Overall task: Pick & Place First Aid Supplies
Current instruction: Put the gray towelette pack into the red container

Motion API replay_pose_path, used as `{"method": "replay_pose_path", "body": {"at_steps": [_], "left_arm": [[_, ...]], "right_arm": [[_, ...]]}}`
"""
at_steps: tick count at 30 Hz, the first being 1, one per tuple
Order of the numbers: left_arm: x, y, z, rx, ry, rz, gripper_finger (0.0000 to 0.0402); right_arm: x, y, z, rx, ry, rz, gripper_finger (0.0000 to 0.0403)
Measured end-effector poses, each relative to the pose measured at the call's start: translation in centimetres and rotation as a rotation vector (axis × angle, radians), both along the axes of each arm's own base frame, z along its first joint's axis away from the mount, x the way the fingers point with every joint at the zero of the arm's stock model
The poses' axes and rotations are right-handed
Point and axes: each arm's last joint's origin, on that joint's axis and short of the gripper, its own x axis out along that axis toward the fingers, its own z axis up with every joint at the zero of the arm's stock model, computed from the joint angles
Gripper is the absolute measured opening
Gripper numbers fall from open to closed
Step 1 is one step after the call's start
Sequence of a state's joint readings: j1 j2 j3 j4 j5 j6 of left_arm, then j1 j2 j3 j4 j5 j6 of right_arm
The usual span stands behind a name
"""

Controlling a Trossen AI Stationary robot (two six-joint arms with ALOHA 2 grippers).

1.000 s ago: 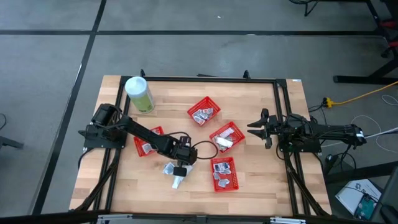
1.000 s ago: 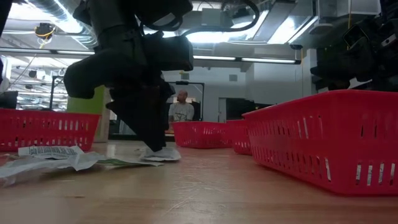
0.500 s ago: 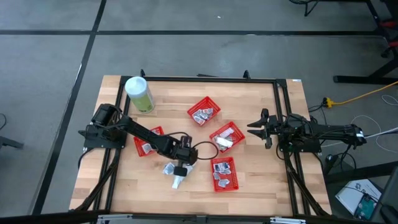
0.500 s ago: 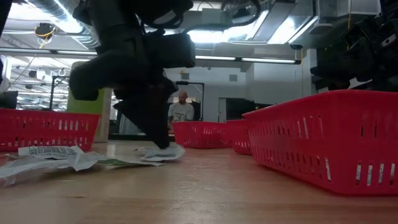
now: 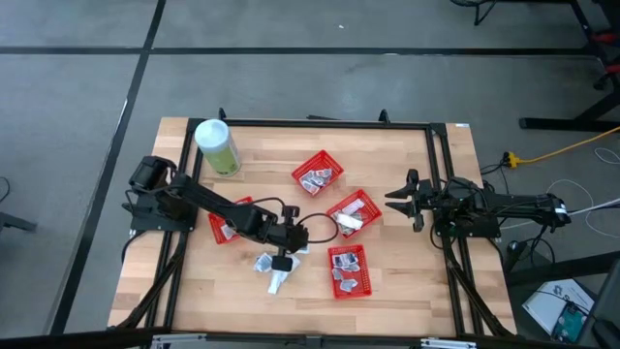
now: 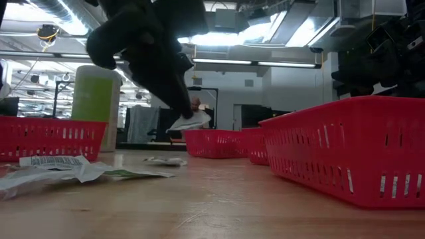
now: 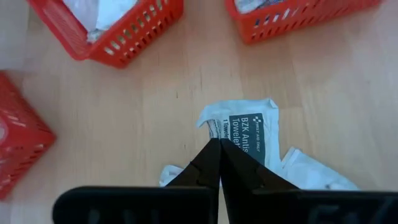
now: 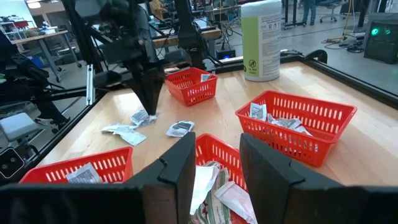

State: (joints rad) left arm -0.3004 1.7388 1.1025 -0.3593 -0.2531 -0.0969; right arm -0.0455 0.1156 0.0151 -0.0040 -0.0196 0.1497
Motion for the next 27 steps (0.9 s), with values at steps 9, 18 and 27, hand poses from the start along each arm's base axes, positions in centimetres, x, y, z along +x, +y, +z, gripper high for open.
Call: {"method": "replay_pose_path", "body": {"at_steps": [9, 18, 27], "left_arm": [[0.0, -0.2, 0.1, 0.023, -0.012, -0.036, 0.0001], [-4.3, 0.3, 2.9, 0.134, 0.122, 0.125, 0.0002], [-10.7, 1.3, 8.0, 0.110, 0.154, 0.261, 0.0002]], "right_arm": [[0.0, 0.0, 0.0, 0.000, 0.000, 0.000, 0.0126], [0.0, 0.0, 0.0, 0.000, 0.000, 0.000, 0.0126], [0.0, 0.0, 0.0, 0.000, 0.000, 0.000, 0.0126]]}}
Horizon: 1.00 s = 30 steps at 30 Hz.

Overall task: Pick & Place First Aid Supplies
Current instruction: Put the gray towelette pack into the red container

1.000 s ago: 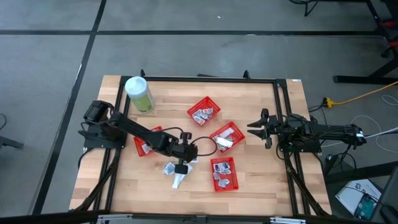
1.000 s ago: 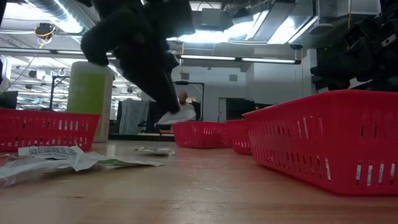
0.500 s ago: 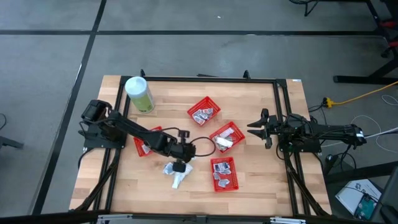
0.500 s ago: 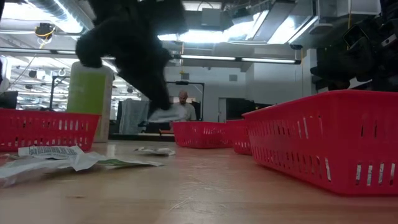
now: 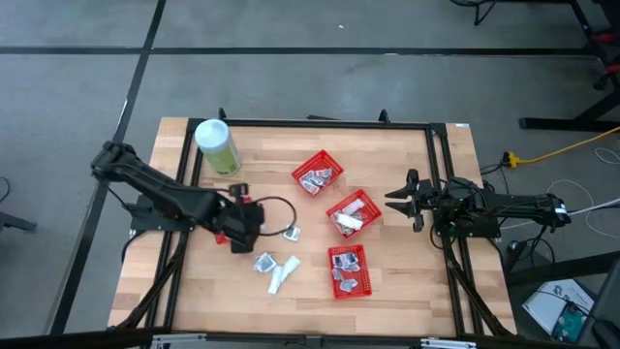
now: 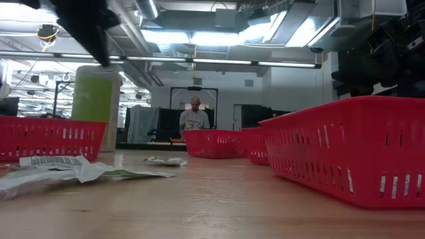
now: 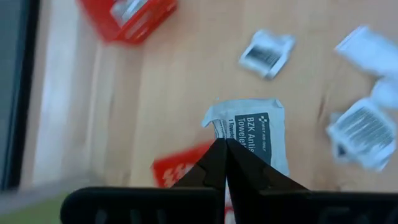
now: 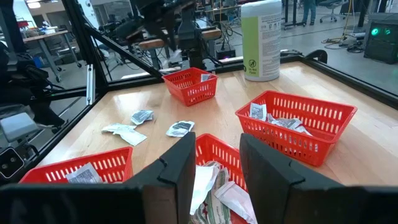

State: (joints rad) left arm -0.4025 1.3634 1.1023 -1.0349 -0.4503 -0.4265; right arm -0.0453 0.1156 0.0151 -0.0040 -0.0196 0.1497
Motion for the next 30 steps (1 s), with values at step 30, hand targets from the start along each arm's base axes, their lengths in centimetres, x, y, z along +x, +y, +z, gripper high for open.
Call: {"method": "replay_pose_path", "body": {"at_steps": [30], "left_arm": [[-4.1, 0.8, -5.2, -0.138, 0.343, 0.104, 0.0002]], "right_arm": [[0.0, 0.0, 0.0, 0.000, 0.000, 0.000, 0.0126]]}}
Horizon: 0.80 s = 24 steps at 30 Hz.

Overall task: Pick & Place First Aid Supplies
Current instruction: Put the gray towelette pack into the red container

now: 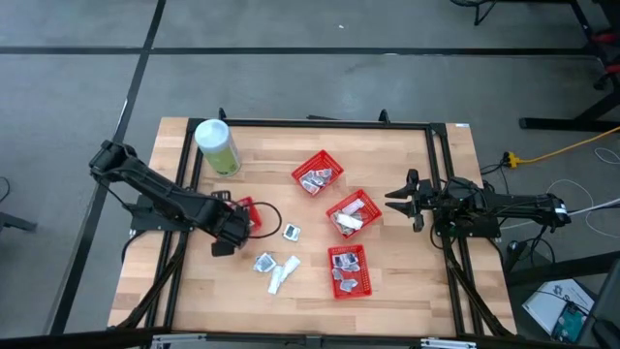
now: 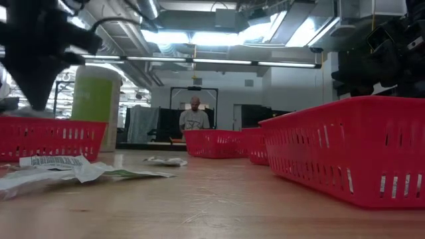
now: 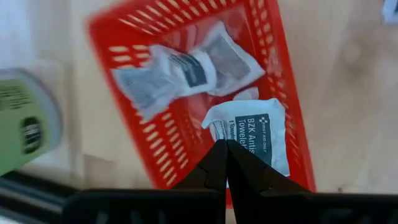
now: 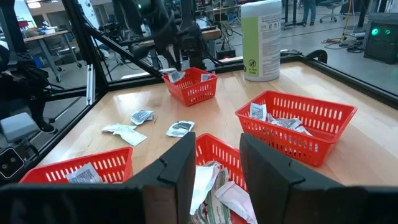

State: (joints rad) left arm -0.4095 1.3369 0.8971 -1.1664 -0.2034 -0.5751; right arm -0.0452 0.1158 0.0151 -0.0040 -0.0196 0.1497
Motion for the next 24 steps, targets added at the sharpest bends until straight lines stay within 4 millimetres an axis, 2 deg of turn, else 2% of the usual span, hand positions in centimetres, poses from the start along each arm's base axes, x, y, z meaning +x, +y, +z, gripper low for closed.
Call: {"method": "replay_pose_path", "body": {"at_steps": [7, 14, 18, 24], "left_arm": [[-0.6, 1.4, -2.2, 0.105, 0.026, -0.008, 0.0001], [-0.8, 3.1, -3.1, 0.078, 0.076, 0.073, 0.0015], [-0.7, 3.4, -3.1, 0.049, 0.092, 0.071, 0.0034], [-0.5, 3.5, -3.1, 0.033, 0.104, -0.026, 0.0077]], "right_arm": [[0.0, 0.0, 0.0, 0.000, 0.000, 0.000, 0.0126], [0.0, 0.0, 0.0, 0.000, 0.000, 0.000, 0.0126], [0.0, 0.0, 0.0, 0.000, 0.000, 0.000, 0.0126], [0.0, 0.0, 0.0, 0.000, 0.000, 0.000, 0.0126]]}}
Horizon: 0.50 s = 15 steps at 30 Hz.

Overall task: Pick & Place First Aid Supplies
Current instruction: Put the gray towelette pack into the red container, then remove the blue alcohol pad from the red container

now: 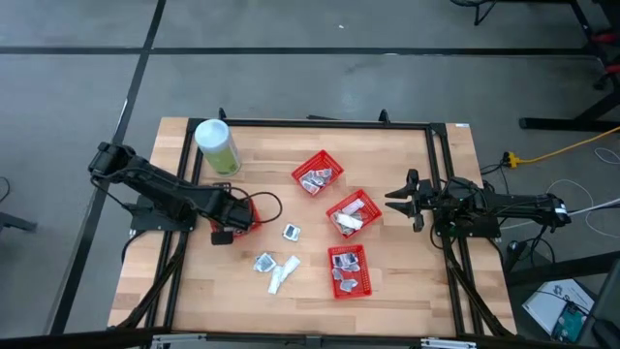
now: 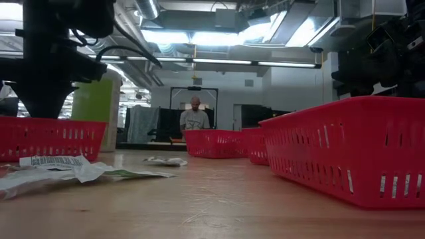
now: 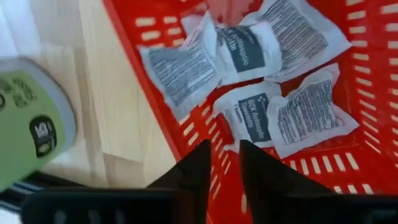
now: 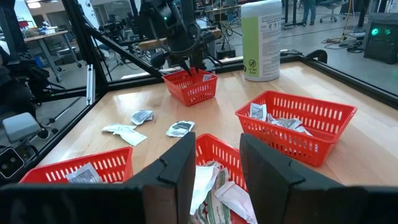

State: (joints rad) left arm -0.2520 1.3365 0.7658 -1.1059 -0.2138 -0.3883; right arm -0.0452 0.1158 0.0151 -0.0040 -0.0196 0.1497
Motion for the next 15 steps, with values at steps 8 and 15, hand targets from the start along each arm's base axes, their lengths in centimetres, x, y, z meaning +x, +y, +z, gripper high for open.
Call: {"method": "replay_pose_path", "body": {"at_steps": [8, 15], "left_arm": [[0.7, 0.3, 0.8, 0.144, -0.114, -0.043, 0.0099], [2.0, 0.4, 1.7, 0.130, -0.256, -0.207, 0.0090]], "right_arm": [[0.0, 0.0, 0.0, 0.000, 0.000, 0.000, 0.0126], [0.0, 0.0, 0.0, 0.000, 0.000, 0.000, 0.0126]]}}
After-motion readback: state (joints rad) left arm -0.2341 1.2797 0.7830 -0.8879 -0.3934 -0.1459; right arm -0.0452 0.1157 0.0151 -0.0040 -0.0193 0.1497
